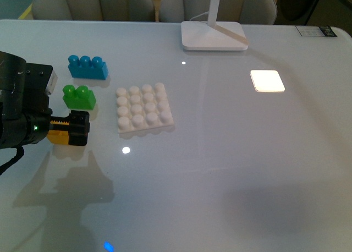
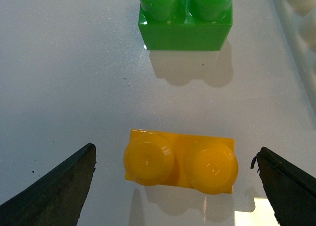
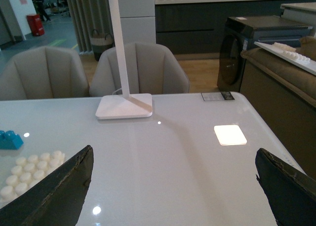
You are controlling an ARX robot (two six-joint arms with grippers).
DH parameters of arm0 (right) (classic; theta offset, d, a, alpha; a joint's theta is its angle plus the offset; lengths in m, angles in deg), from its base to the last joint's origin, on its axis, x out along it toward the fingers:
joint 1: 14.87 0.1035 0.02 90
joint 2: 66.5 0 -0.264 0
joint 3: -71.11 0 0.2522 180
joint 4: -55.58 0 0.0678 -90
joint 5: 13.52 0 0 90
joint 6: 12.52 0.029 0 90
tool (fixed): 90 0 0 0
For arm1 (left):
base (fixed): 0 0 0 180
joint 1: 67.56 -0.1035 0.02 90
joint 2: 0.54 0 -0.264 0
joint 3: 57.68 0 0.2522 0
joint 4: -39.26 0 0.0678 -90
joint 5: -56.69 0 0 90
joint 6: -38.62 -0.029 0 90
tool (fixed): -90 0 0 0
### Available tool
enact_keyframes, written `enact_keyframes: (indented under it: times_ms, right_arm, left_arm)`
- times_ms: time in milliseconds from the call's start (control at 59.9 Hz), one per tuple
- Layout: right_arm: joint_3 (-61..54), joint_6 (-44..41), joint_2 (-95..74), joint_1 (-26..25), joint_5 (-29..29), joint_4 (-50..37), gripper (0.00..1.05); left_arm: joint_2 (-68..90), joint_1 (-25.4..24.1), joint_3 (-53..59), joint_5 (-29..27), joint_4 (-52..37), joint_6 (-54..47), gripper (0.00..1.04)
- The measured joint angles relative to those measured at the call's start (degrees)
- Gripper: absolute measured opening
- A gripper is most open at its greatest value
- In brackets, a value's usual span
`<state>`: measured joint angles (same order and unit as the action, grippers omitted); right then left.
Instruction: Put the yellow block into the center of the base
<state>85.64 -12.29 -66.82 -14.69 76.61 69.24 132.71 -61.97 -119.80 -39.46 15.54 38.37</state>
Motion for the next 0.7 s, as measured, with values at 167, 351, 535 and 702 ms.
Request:
enact_keyframes:
  times_ms: [167, 351, 535, 702]
  right_arm:
    - [0.0, 0.0, 0.0, 0.0, 0.0, 0.0, 0.96]
    - [0.0, 0.0, 0.0, 0.0, 0.0, 0.0, 0.96]
    - [0.0, 0.0, 0.0, 0.0, 0.0, 0.0, 0.96]
    - [0.0, 0.0, 0.0, 0.0, 0.0, 0.0, 0.96]
  left_arm:
    - [0.98, 0.09, -0.63, 0.17, 0.76, 0.07, 0.97]
    - [1.62, 0.39, -1.55, 0.17, 1.14, 0.09, 0.97]
    - [2.89, 0.42, -2.6, 0.13, 1.6, 0.09, 0.97]
    - [3.67, 0.39, -3.21, 0.11, 1.75, 0.07, 0.97]
